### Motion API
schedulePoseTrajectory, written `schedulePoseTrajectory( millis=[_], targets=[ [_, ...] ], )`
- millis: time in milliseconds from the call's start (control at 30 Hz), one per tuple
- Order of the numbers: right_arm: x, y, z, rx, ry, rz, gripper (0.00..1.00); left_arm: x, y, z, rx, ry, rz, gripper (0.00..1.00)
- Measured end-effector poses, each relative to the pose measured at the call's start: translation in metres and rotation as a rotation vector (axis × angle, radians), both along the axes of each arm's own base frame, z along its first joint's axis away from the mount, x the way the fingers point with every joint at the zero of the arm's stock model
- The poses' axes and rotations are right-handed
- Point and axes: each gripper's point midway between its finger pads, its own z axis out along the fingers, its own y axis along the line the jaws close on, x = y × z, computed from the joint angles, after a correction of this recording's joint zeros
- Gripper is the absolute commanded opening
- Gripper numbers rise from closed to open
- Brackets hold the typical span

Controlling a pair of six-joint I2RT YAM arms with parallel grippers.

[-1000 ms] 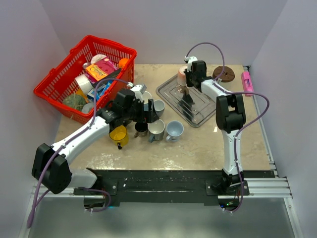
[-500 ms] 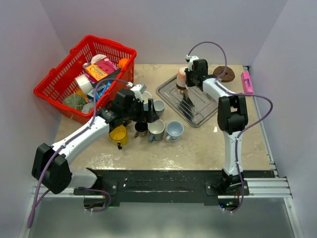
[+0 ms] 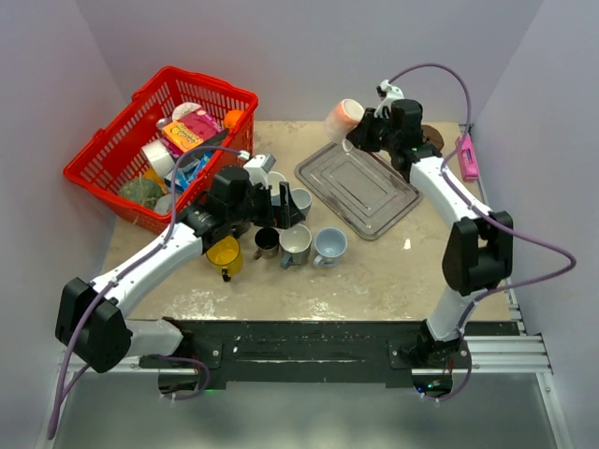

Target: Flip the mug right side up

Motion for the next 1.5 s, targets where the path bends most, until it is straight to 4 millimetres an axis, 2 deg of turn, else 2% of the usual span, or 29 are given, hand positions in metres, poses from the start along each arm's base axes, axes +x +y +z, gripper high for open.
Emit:
schedulePoseTrajectory(
  millis=[200,367,533,733,867,1000,1133,1233,1333,1367,1500],
  targets=[
    [-0.058,0.014,0.041,0.242,-0.03,0.051,0.0,-0.001,-0.012,0.034,-0.109,-0.087,-0.044,0.99],
    [-0.107,0.021,0.068,0.409,-0.039,0.099,0.0,-0.009,-0.017,0.073,-0.248,-0.197,-0.069,0.99],
    [-0.152,0.031,0.119,0.559,-0.124,0.164,0.0,-0.012,-0.026,0.114,-0.411,-0.286,-0.1,0.99],
    [-0.205,0.047,0.173,0.666,-0.228,0.279,0.0,-0.021,-0.043,0.146,-0.586,-0.325,-0.197,0.96],
    [-0.233,0.054,0.195,0.702,-0.274,0.344,0.0,-0.028,-0.05,0.157,-0.658,-0.332,-0.263,0.96],
    [-0.252,0.06,0.2,0.723,-0.29,0.389,0.0,-0.036,-0.05,0.168,-0.707,-0.354,-0.293,0.96],
    [-0.258,0.071,0.191,0.726,-0.262,0.415,0.0,-0.039,-0.049,0.179,-0.74,-0.379,-0.307,0.93],
    [-0.26,0.08,0.183,0.726,-0.236,0.43,0.0,-0.042,-0.05,0.182,-0.75,-0.386,-0.315,0.84],
    [-0.263,0.088,0.179,0.729,-0.22,0.445,0.0,-0.045,-0.053,0.183,-0.759,-0.381,-0.325,0.71],
    [-0.264,0.091,0.177,0.731,-0.217,0.447,0.0,-0.045,-0.054,0.183,-0.762,-0.374,-0.327,0.63],
    [-0.266,0.097,0.176,0.736,-0.224,0.459,0.0,-0.044,-0.057,0.179,-0.767,-0.349,-0.324,0.49]
  ],
)
